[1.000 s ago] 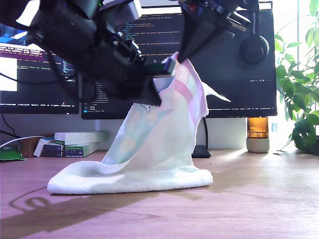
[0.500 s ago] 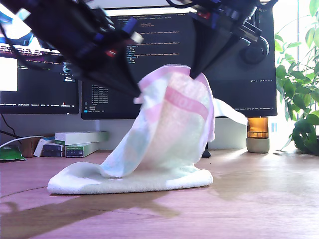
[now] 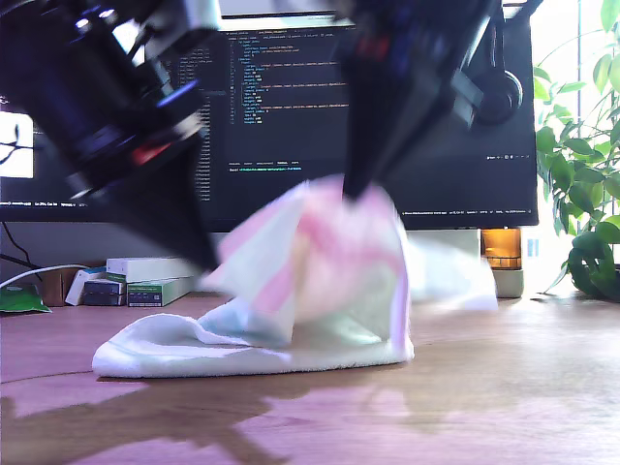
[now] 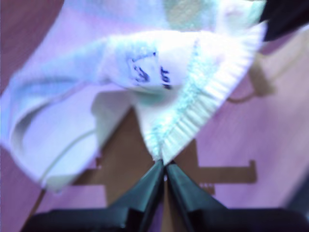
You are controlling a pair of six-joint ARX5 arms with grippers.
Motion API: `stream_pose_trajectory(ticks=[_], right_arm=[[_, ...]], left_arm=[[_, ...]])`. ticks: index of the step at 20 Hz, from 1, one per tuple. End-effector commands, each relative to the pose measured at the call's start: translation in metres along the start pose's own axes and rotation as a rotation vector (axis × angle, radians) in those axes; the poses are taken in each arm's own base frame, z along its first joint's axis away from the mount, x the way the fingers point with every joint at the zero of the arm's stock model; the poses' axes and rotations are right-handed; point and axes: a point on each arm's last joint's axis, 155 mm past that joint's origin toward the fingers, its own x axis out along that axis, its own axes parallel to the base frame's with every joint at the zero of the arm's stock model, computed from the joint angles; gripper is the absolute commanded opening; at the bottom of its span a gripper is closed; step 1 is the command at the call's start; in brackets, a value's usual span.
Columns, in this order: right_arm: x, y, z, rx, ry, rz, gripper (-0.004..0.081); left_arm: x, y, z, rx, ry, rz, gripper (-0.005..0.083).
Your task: Fold the tea towel to a neat square and place it to the right
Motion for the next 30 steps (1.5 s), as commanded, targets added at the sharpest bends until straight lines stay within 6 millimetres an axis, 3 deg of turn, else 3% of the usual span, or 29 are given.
stream_pose_trajectory(ticks=[1, 7, 12, 16, 19, 23, 27, 30], right_arm=[[0.0, 0.006, 0.002, -0.015, -0.005, 0.009, -0.0013], [0.0, 0.026, 0.029, -0.043, -0.11, 0.083, -0.0013], [-0.004, 0.029, 0.052, -0.001, -0.202, 0.102, -0.0013], [0.002, 0.027, 0.052, 0.003, -0.195, 0.098, -0.0013], [0.022, 0.023, 0.041, -0.011, -0.125, 0.095, -0.0013], [0.049, 0.009, 0.035, -0.021, -0.074, 0.089, -0.0013], [0.055, -0.013, 0.031, 0.008, -0.058, 0.078, -0.0013], [0.053, -0.021, 0.031, 0.034, -0.063, 0.086, -0.0013]], left_arm=[[-0.007, 0.001, -0.019, 0.006, 0.046, 0.01, -0.0024], [-0.014, 0.012, -0.019, 0.005, 0.036, 0.049, -0.0024], [-0.017, 0.049, -0.008, -0.01, -0.009, 0.195, -0.0024], [-0.017, 0.061, -0.002, -0.047, -0.038, 0.204, -0.0024], [-0.007, 0.06, -0.008, -0.073, -0.009, 0.154, -0.0024], [0.024, 0.05, -0.021, -0.063, 0.075, 0.072, -0.0024], [0.051, 0.049, -0.039, 0.032, 0.166, 0.048, -0.0024], [0.056, 0.051, -0.039, 0.089, 0.166, 0.045, -0.0024]])
